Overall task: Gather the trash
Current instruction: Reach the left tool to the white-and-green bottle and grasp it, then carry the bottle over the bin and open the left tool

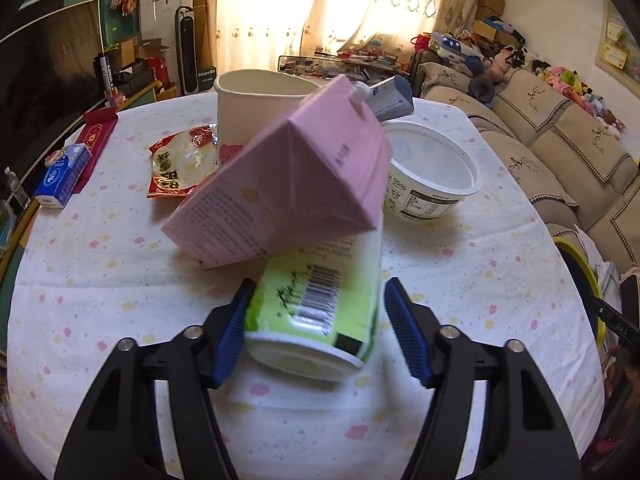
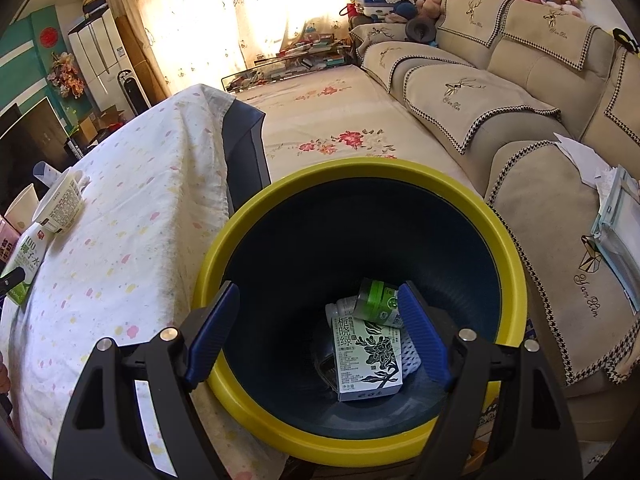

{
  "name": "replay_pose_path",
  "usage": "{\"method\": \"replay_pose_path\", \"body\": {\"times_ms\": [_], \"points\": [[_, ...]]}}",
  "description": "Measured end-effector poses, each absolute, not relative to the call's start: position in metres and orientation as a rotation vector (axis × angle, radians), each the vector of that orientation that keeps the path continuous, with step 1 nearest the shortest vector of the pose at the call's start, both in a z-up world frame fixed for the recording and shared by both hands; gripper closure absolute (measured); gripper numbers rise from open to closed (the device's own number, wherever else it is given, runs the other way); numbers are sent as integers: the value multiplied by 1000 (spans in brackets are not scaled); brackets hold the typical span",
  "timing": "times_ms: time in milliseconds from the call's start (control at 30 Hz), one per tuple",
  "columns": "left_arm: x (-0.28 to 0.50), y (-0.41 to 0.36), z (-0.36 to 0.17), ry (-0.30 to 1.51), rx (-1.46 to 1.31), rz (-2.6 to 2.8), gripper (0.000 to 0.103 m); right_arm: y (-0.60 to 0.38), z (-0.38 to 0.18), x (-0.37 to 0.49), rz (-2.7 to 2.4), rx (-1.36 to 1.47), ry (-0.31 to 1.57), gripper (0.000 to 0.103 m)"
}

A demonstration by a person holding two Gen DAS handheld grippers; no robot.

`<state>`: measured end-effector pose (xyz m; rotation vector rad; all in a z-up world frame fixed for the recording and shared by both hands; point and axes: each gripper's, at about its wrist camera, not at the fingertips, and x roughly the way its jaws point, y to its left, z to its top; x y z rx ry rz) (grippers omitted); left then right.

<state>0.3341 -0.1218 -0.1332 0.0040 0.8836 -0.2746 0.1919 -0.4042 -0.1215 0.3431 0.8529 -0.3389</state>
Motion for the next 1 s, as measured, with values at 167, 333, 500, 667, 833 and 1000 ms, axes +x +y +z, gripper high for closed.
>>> {"method": "replay_pose_path", "body": {"times_ms": [167,333,500,667,833,1000], "points": [[333,-126,-134,852,22,-256,46,-405,-126,193,-336,353,862,26],[306,-131,-121,775,101,-239,48,-401,-126,191,-325,355,860,26],[265,-132,-99,710,166,-241,51,-401,-122,187,-318,360,850,26],[218,-128,-76,655,219,-257,52,-395,-119,181,-306,362,842,26],[187,-124,-55,624,228,-276,52,-390,-115,173,-297,362,833,26],[175,-119,-47,624,204,-292,52,-389,-108,165,-296,363,815,26]]}}
